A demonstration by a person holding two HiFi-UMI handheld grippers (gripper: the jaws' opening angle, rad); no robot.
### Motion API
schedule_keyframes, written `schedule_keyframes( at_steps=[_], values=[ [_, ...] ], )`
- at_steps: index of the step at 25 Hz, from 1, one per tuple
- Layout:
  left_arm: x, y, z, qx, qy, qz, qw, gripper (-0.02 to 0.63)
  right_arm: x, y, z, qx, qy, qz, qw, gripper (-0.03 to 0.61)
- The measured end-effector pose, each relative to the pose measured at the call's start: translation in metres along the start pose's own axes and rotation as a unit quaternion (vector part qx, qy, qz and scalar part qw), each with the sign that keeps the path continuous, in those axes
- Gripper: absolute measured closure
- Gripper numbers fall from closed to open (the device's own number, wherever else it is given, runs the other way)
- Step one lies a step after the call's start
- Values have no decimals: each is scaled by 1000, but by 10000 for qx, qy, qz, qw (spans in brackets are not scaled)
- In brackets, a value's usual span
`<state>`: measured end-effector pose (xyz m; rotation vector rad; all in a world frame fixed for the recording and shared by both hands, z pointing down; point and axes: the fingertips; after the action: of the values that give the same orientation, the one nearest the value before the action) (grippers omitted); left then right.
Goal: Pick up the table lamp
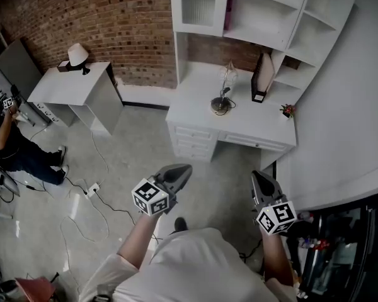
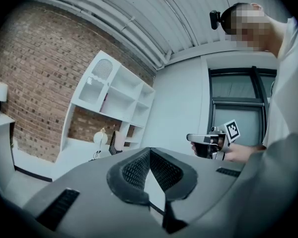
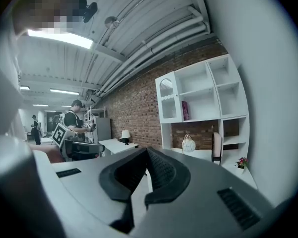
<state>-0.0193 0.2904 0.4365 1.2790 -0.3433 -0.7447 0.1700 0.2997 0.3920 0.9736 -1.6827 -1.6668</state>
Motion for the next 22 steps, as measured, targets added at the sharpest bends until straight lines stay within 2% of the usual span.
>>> schedule_keyframes(
  at_steps=[13,22],
  values=[
    [1,-5,16,-74,73,-65,9999,597,16,-5,5,-60,168,-100,9998,566],
    [2,-9,29,-231,280,-89,9993,524,28,1,12,-63,306,-68,9995,500]
  ],
)
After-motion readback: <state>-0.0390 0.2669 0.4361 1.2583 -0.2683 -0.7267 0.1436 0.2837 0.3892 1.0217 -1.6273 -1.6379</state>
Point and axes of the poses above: the fingertips, and each gripper's own axes: x forward along the fingers, z to its left, y out of its underside, and after that the axes turned 12 degrees about -z, right-handed
